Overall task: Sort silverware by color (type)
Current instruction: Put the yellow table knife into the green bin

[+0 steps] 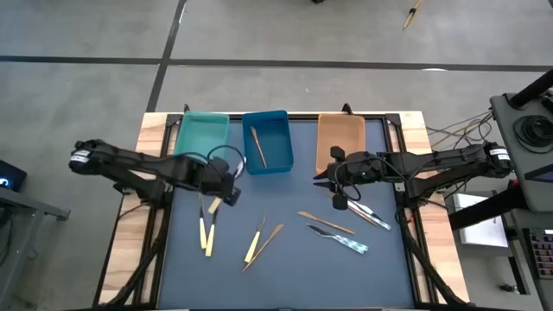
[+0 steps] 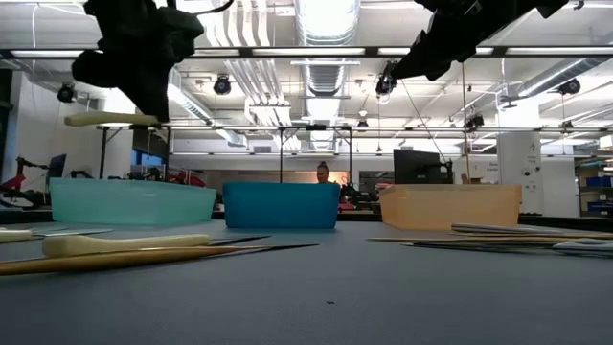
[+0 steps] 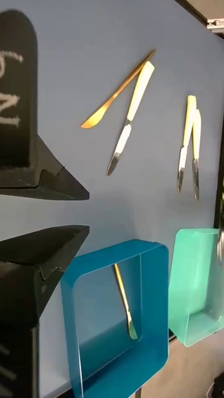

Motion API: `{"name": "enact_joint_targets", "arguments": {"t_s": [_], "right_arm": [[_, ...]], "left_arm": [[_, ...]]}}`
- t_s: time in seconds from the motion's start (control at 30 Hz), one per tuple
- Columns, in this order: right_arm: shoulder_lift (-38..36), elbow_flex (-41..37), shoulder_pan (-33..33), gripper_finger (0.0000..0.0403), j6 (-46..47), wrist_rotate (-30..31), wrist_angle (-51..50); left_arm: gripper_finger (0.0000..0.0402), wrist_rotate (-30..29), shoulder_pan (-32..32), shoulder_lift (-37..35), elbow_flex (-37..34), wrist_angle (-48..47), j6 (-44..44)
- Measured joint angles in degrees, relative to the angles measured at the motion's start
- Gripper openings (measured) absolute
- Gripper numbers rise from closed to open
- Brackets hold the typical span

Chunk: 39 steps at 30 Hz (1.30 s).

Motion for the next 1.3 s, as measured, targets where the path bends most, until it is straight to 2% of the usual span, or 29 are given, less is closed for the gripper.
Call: {"name": "enact_joint_targets", "arguments": {"t_s": [0.33,0.8,1.03,1.3], "right_arm": [[0.00,0.00,0.00,0.0068,-0.02,-0.01,0.12],[0.00,0.00,0.00,0.0068,-0.42,-0.01,0.09],[0.00,-0.05,0.00,0.0068,-0.46,-0.01,0.12],[0.00,-0.44,-0.11,0.0068,-0.74,0.01,0.09]], "left_arm": [[0.0014,-1.40,10.98,-3.32,0.00,-2.46,10.88],[0.0014,-0.49,31.91,-6.12,0.00,-1.58,27.50],[0.0012,0.66,42.07,-5.30,0.00,3.46,37.98],[0.0015,-0.21,47.59,-4.87,0.00,13.70,46.11]]}}
